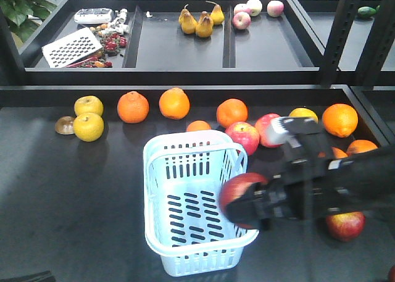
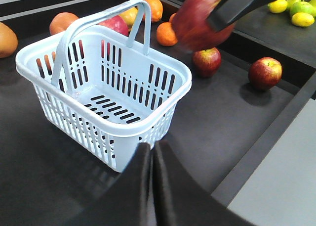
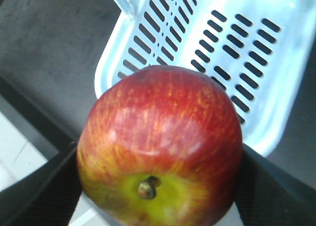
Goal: Pick three apples into basket with both arms
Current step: 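Close the right gripper on the apple and carry it over the basket, then lower the apple into the basket and open the right gripper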
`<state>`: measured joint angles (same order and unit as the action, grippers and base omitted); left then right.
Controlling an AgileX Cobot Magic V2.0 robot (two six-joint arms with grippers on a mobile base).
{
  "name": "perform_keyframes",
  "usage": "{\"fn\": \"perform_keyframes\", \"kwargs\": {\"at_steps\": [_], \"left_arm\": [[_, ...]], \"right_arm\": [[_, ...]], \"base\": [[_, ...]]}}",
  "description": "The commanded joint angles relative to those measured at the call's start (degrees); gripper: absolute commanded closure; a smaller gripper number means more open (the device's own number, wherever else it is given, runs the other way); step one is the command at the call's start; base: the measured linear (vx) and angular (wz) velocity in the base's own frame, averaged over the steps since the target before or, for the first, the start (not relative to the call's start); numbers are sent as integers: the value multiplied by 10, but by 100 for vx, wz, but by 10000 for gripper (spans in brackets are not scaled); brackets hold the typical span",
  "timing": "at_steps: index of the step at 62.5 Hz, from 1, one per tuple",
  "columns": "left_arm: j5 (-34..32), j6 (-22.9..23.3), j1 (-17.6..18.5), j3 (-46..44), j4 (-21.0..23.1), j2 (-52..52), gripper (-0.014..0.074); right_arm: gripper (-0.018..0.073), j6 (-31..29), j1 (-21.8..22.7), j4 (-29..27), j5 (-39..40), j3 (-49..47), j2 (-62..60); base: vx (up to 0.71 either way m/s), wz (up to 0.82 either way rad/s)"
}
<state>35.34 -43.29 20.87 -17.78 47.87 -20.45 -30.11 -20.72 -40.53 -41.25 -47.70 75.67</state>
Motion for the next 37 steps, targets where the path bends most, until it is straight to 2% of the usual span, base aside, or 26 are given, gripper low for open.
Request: {"fn": "perform_keyframes", "kwargs": {"at_steps": [1, 7, 19, 26, 30, 37], "left_arm": [[-26, 1, 1, -15, 23, -5, 603], [-26, 1, 1, -15, 23, -5, 603], [-26, 1, 1, -15, 23, -5, 603], [-26, 1, 1, -15, 23, -5, 603], [-26, 1, 1, -15, 23, -5, 603], [-26, 1, 1, -15, 23, -5, 603]], "right_arm": [[503, -2, -32, -22, 81, -13, 31], [408, -18, -40, -27, 100, -25, 76], [27, -19, -40, -30, 100, -63, 134], [-127, -16, -40, -33, 99, -70, 142], [-172, -16, -40, -29, 98, -70, 142], [-165, -17, -40, -28, 94, -70, 142]], "base": [[0, 0], [0, 0], [0, 0], [0, 0], [0, 0], [0, 0]]}}
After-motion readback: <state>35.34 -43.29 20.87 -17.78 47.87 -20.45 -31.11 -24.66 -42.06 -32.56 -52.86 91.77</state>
